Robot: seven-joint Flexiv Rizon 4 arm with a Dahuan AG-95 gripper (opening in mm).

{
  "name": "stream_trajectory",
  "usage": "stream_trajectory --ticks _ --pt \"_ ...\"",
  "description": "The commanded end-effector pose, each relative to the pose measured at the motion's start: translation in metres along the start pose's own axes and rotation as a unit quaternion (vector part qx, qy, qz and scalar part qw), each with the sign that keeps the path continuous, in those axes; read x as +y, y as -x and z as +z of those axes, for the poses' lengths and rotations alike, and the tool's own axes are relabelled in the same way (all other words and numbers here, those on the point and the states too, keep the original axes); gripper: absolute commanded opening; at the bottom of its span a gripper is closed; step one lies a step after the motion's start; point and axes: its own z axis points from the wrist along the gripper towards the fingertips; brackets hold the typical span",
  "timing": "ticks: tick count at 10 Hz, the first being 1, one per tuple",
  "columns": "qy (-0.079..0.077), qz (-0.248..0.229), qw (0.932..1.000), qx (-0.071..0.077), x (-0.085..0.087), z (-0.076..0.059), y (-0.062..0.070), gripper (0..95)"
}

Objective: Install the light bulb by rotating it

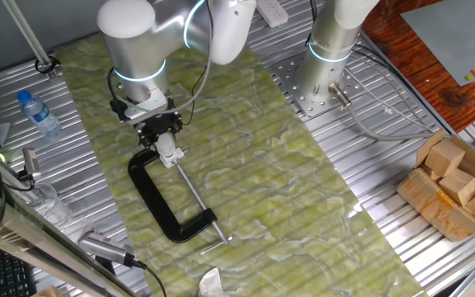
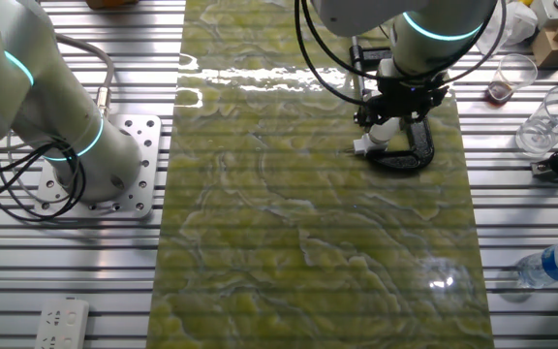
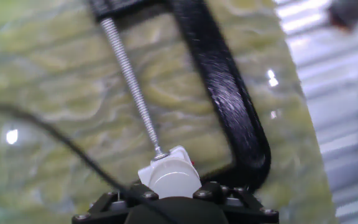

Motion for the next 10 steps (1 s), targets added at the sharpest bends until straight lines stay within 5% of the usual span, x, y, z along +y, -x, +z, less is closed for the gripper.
stream_trajectory --ticks 1,5,7,10 --pt "0.0 0.018 0.9998 0.002 -0.0003 0.0003 -0.0002 0.0" --pt "0.002 0.038 0.9993 0.004 -0.0004 0.0003 -0.0002 0.0" --pt "0.006 0.097 0.9952 0.003 -0.0004 0.0003 -0.0002 0.0" --pt "0.009 0.24 0.9707 0.012 -0.0004 0.0005 -0.0001 0.0"
